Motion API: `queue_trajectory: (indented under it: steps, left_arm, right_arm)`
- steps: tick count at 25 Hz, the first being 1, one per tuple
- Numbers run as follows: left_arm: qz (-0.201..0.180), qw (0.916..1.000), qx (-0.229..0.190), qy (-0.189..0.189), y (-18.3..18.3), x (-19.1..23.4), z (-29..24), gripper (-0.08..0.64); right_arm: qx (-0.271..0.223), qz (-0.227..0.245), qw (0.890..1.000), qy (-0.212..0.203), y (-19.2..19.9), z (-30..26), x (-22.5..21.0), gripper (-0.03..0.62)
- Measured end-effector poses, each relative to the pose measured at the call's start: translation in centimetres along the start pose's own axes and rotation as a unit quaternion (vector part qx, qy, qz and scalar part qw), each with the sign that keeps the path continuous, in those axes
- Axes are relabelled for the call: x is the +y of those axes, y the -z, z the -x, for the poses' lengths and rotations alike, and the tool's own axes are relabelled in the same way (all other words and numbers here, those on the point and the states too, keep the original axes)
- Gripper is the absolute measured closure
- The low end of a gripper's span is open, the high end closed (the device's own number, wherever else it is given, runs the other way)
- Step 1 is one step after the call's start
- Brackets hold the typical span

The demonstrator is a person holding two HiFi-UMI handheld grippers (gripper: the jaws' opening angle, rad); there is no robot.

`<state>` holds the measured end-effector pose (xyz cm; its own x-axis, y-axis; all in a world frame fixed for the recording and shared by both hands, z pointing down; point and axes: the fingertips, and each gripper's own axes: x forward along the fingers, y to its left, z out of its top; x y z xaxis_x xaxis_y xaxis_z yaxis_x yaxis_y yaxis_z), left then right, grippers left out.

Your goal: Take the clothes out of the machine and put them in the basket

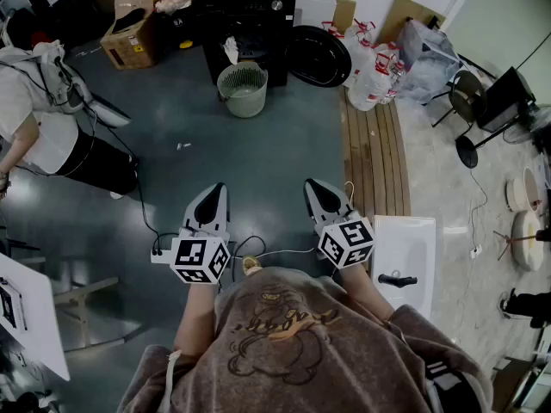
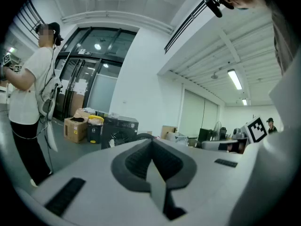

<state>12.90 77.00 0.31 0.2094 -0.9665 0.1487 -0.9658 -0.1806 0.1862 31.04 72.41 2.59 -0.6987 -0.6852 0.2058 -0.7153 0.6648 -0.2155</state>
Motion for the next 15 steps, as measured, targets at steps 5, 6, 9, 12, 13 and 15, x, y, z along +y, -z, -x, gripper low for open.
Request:
queue_trajectory:
  steps: [5, 6, 9, 12, 13, 15]
  left_arm:
    - [0.002, 1.0, -0.001, 0.002, -0.1, 1.0, -0.3, 0.555]
    - [0.001, 1.0, 0.0, 0.004, -0.1, 1.2, -0.4, 0.555]
    - [-0.002, 0.9999, 0.002, 0.01, -0.2, 2.0, -0.8, 0.555]
    - [-0.003, 0.9999, 0.002, 0.016, 0.1, 3.4, -1.0, 0.555]
    - [-0.004, 0.9998, 0.003, 0.017, 0.2, 3.9, -1.1, 0.555]
    - [-0.009, 0.9997, 0.004, 0.023, 0.2, 5.0, -1.5, 0.555]
  right_arm:
    - [0.0, 0.0, 1.0, 0.003, -0.1, -1.2, 0.4, 0.597]
    - [-0.001, -0.003, 1.0, 0.004, -0.2, -1.5, 0.5, 0.597]
    - [-0.005, -0.012, 1.0, 0.008, -0.1, -2.3, 0.5, 0.597]
    - [-0.007, -0.011, 1.0, 0.013, 0.3, -3.0, 0.9, 0.597]
    - [-0.007, -0.01, 1.0, 0.015, 0.4, -3.4, 1.1, 0.597]
    - [-0.009, -0.01, 1.0, 0.023, 0.5, -4.2, 1.3, 0.597]
